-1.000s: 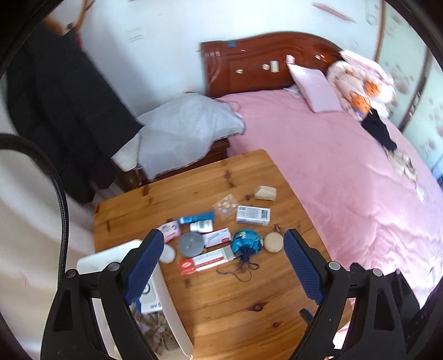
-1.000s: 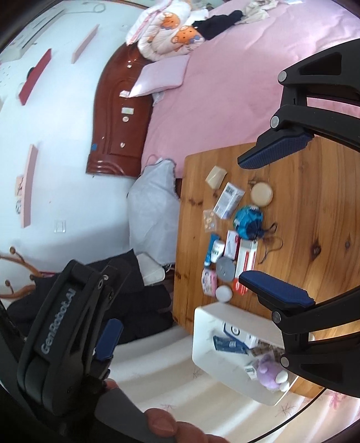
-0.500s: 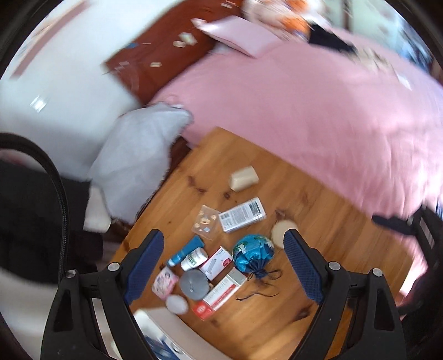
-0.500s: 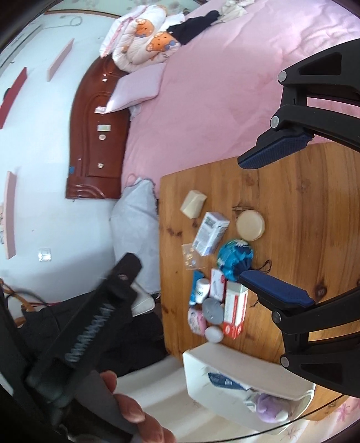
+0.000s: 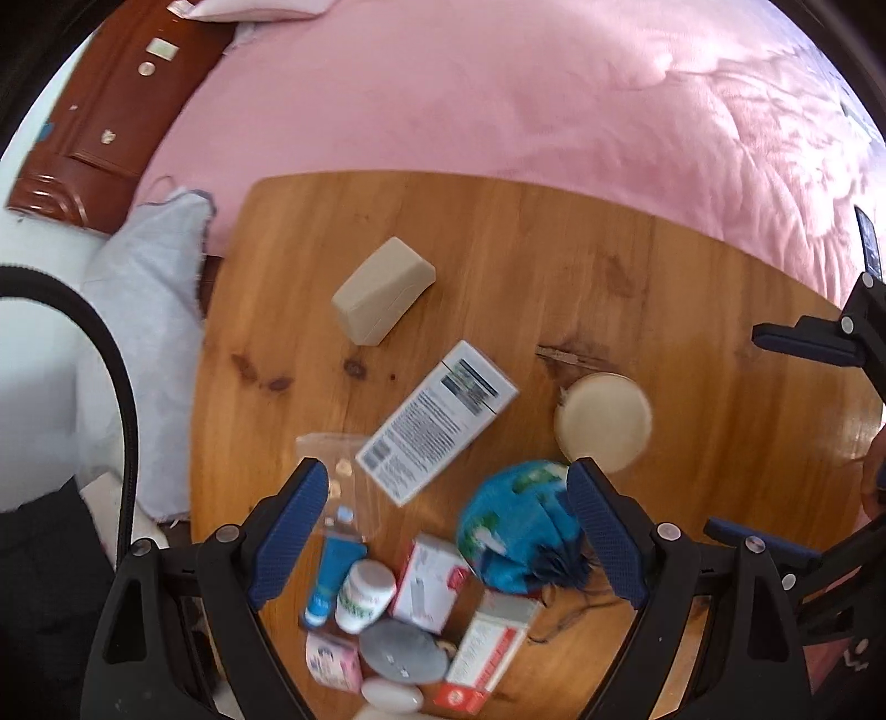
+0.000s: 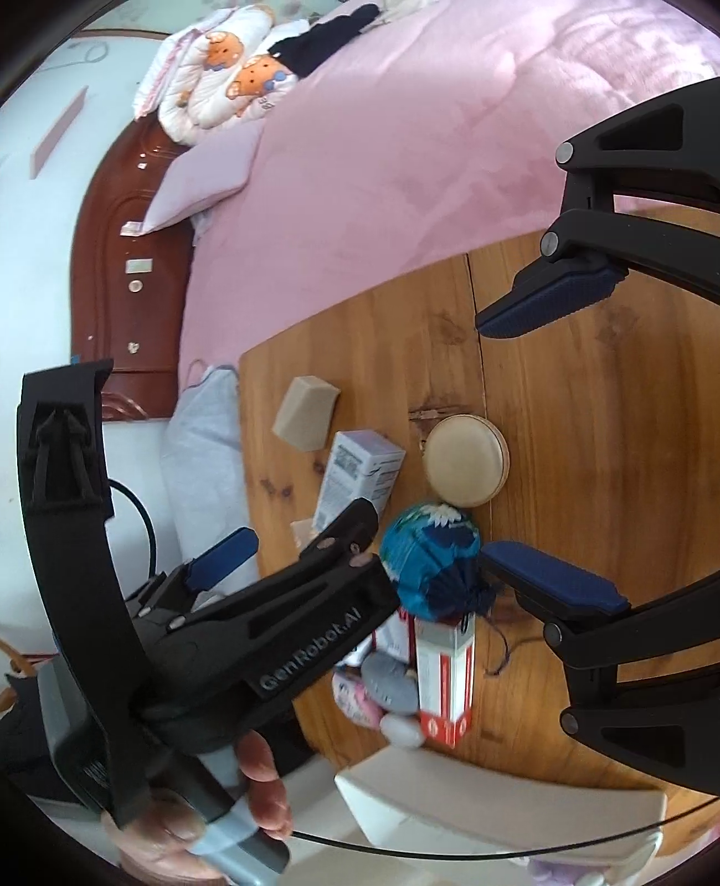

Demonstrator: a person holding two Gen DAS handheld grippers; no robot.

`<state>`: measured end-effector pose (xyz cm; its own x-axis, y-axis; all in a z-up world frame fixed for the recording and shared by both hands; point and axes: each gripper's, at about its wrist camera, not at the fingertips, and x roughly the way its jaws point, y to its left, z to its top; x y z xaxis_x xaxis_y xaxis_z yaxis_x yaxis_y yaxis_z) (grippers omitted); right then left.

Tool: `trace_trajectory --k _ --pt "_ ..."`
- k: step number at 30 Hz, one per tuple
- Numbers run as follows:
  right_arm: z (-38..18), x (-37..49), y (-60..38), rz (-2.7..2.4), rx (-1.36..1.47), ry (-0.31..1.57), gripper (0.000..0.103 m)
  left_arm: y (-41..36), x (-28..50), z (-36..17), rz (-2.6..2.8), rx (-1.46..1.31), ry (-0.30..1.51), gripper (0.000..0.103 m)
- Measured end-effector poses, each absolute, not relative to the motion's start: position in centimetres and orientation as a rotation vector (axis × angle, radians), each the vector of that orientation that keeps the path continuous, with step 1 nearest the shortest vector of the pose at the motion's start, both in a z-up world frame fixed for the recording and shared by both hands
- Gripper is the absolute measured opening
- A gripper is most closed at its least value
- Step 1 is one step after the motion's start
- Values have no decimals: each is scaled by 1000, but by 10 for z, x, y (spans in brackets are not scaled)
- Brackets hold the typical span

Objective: Organize objects
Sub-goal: 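Grasp the beige round compact with the right tool while the left tool grasps the white box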

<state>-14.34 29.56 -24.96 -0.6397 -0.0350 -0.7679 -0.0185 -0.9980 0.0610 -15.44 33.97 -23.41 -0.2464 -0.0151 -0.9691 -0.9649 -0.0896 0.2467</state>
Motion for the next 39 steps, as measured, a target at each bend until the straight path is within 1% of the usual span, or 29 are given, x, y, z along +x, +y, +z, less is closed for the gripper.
trace_trajectory --k 9,11,13,16,18,20,23,27,28,30,31,39 --pt "-279 -166 288 -2816 1366 -59 77 348 -177 -265 1335 -1206 1384 88" --pt "-284 -170 286 -2816 1380 -52 77 349 -177 -269 1310 -1203 1390 83" --pt "-289 -173 286 -2814 1393 -49 77 351 -176 -274 1285 -1211 1397 75" --pt "-294 -179 285 -2816 1411 -45 77 352 -176 -281 1253 -1223 1404 68" --pt "-298 -183 285 -2820 1420 -41 77 352 -174 -284 1238 -1224 1409 65" --pt "-301 -186 284 -2817 1430 -39 77 353 -172 -286 1226 -1226 1406 64" --pt "-306 -190 286 -2810 1443 -62 77 353 -168 -290 1199 -1238 1397 57" --pt "-306 -194 284 -2815 1419 -21 77 353 -163 -290 1170 -1254 1359 47" --pt "-306 -195 283 -2816 1411 -7 75 354 -161 -290 1167 -1258 1348 43" --pt "-306 -196 282 -2811 1388 3 66 354 -158 -289 1168 -1260 1333 41" --pt "-305 -197 281 -2807 1378 11 56 355 -157 -288 1171 -1257 1333 40" --pt "-304 -199 283 -2796 1396 -10 56 348 -161 -288 1221 -1259 1329 40"
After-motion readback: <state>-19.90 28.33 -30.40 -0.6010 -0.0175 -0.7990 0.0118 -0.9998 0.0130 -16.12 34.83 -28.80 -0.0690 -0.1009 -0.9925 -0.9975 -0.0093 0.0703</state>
